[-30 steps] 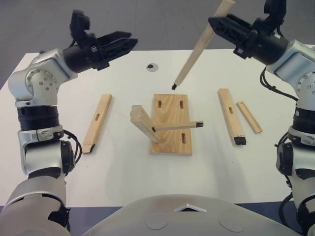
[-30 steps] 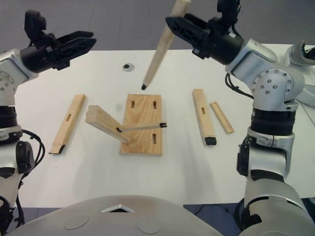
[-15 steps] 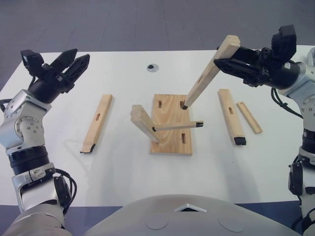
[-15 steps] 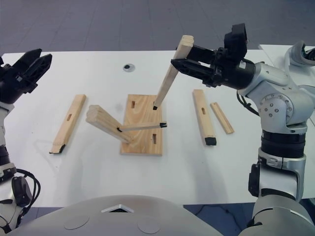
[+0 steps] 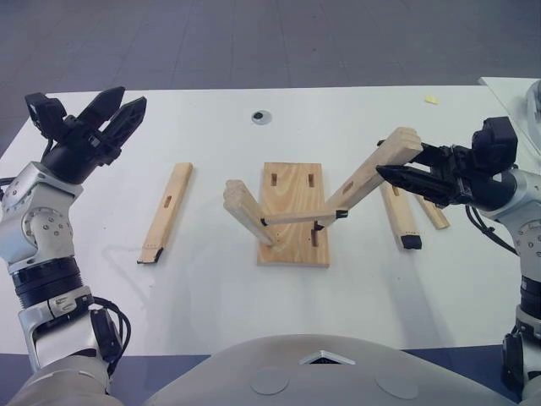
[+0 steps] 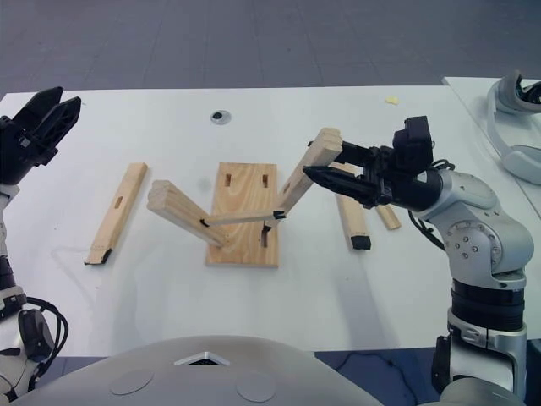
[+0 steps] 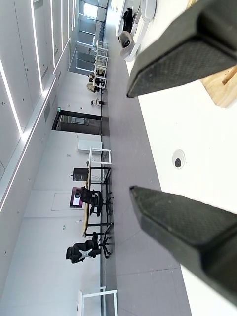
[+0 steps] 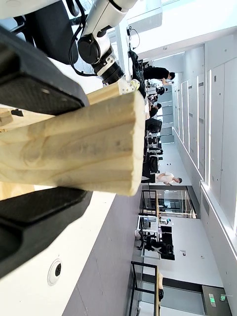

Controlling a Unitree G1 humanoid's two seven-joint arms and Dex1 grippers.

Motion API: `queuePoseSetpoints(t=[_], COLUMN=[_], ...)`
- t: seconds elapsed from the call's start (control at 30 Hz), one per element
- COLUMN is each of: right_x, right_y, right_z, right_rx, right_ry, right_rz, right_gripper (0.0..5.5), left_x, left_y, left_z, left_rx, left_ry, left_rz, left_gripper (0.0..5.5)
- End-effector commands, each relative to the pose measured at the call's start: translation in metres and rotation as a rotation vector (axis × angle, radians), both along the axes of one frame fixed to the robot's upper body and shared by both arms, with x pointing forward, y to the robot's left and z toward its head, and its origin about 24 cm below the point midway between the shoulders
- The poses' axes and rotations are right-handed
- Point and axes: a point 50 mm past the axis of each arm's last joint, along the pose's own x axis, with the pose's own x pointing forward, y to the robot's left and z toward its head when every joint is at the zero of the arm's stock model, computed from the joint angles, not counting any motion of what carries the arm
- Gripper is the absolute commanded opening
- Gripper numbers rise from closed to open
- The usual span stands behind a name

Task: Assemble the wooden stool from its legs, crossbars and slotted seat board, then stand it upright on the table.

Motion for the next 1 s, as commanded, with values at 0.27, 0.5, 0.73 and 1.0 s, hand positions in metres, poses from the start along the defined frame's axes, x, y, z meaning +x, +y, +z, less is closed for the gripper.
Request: queuePoseSetpoints(t=[0.27, 0.5, 0.73, 1.0], right_x=[-0.018, -0.021, -0.026, -0.032], right_y=[-0.002, -0.007, -0.013, -0.011], right_z=[-0.023, -0.03, -0.03, -0.035], right_rx=[-0.013, -0.025, -0.03, -0.021], right_ry=[-0.016, -0.008, 0.008, 0.02], right_rz=[0.003, 0.013, 0.032, 0.047], right_gripper=[2.1, 2.1, 2.1, 2.1], left_x=[0.014, 0.01, 0.005, 0.002], left_y=[0.016, 0.017, 0.004, -0.009], left_z=[0.003, -0.001, -0.001, 0.006], left_rx=[0.018, 0.031, 0.024, 0.018], left_ry=[-0.013, -0.015, -0.02, -0.016], left_rz=[-0.044, -0.048, -0.043, -0.04], left_gripper=[3.3, 3.3, 3.3, 3.3])
